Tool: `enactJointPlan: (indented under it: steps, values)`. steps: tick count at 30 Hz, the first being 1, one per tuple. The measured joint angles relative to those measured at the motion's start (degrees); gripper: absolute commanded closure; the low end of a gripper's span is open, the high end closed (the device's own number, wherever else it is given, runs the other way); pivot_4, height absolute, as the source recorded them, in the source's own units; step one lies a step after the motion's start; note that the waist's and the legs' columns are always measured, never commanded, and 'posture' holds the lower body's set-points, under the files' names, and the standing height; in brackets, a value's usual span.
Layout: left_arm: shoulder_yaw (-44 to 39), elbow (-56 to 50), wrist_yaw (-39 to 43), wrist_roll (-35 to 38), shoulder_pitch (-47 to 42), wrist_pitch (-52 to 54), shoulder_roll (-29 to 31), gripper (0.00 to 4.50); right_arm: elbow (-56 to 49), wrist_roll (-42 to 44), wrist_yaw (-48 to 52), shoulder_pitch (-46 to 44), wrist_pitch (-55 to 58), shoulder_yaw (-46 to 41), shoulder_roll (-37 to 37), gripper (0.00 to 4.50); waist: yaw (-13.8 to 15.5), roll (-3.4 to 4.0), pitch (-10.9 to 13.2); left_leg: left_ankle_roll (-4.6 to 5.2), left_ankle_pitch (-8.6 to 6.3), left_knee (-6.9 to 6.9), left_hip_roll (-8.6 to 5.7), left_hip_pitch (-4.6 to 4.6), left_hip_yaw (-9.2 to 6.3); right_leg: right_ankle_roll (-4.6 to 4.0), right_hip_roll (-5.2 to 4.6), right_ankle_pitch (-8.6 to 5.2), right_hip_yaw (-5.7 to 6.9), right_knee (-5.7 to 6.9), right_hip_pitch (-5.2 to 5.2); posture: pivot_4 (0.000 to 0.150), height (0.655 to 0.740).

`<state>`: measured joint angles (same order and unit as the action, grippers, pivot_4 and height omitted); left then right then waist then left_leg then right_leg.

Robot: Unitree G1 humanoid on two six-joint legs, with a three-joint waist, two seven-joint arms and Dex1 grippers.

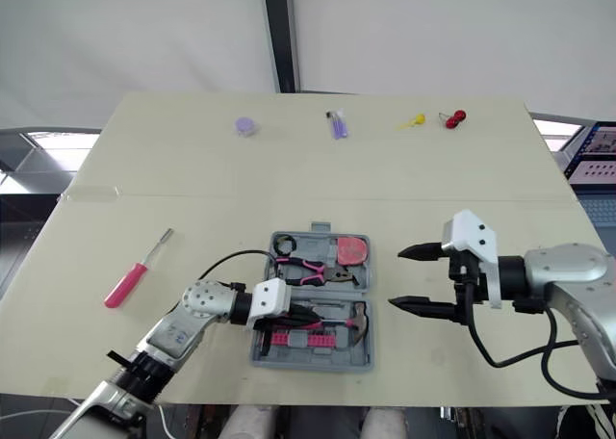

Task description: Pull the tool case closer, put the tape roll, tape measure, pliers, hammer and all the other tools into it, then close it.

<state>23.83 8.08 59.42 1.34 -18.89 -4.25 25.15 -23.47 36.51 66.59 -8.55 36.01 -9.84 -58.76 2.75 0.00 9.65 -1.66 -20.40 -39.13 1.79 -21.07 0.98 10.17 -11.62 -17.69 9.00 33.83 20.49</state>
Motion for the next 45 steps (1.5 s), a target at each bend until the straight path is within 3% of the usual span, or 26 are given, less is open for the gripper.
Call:
enactJointPlan:
  steps: [11, 15, 23, 26, 28, 33, 38, 45]
  values:
    - [2.64, 3.66, -0.6, -1.81, -1.99, -2.63, -0.18, 4.43, 0.82, -0.84, 0.53, -0.23, -0.09, 0.0, -0.07, 0.0, 0.33, 0.34, -0.98, 0.01, -0.01, 0.0, 0.0, 0.2, -0.01, 0.01, 0.0, 0.0, 0.0, -0.07, -0.27, 0.15, 0.74]
    - [3.69, 4.16, -1.21, -3.18, -2.27, -2.57, -0.17, 4.43, 0.83, -0.89, 0.65, -0.17, -0.08, -0.03, -0.44, 0.0, 0.26, 0.32, -1.03, 0.06, -0.06, 0.22, 0.0, 0.9, 0.0, 0.01, 0.01, 0.0, 0.03, -0.31, -0.99, 0.15, 0.74]
    - [2.54, 3.55, -1.21, -1.88, -1.47, -0.53, -0.59, 4.43, 1.03, -0.89, 0.66, -1.34, -0.06, -0.03, -0.6, 0.0, 0.08, 0.34, -1.09, 0.08, -0.08, 0.2, 0.0, 0.88, -0.02, 0.01, 0.01, 0.0, 0.03, -0.32, -0.99, 0.15, 0.74]
    - [0.06, 1.14, -0.89, 1.96, 0.29, 5.38, -1.3, 3.63, 1.54, -0.88, 0.66, -1.5, -0.07, -0.02, -0.59, 0.0, -0.03, 0.34, -1.05, 0.08, -0.08, 0.21, 0.0, 0.8, -0.04, 0.01, 0.01, 0.0, 0.04, -0.31, -0.91, 0.15, 0.74]
    - [-1.88, -1.63, -0.46, 5.28, 1.66, 11.6, -0.99, 2.59, 2.0, -0.87, 0.64, -1.5, -0.07, -0.02, -0.41, 0.0, -0.18, 0.31, -0.95, 0.08, -0.08, 0.2, 0.01, 0.76, -0.04, 0.01, 0.01, 0.0, 0.03, -0.29, -0.85, 0.15, 0.74]
    - [-13.86, -19.81, -1.64, 19.32, 2.01, 31.77, 4.76, 0.04, 4.64, -0.71, -0.11, -1.18, -0.03, -0.24, 1.46, 0.0, -0.44, 0.27, -0.72, 0.07, -0.08, 0.17, 0.03, 0.69, -0.12, 0.01, 0.02, 0.0, 0.04, -0.26, -0.8, 0.15, 0.74]
    - [-26.71, -25.59, -5.88, 23.75, 5.87, 39.6, 12.95, 0.04, 10.88, -1.48, -1.72, 0.61, -2.18, -3.89, 3.9, 0.0, -1.23, 0.28, -0.7, 0.07, -0.09, 0.34, 0.03, 0.74, -0.11, 0.01, 0.03, 0.0, 0.06, -0.32, -0.81, 0.15, 0.74]
    - [-45.5, -11.17, -12.73, 18.71, 17.26, 31.55, 19.95, 0.04, 25.4, -6.74, -7.43, 2.8, -9.67, -6.86, 9.46, 0.0, -1.57, 0.42, -0.56, 0.06, -0.08, 0.56, 0.03, 0.79, 0.06, 0.01, 0.03, -0.01, 0.01, -0.34, -0.67, 0.15, 0.74]
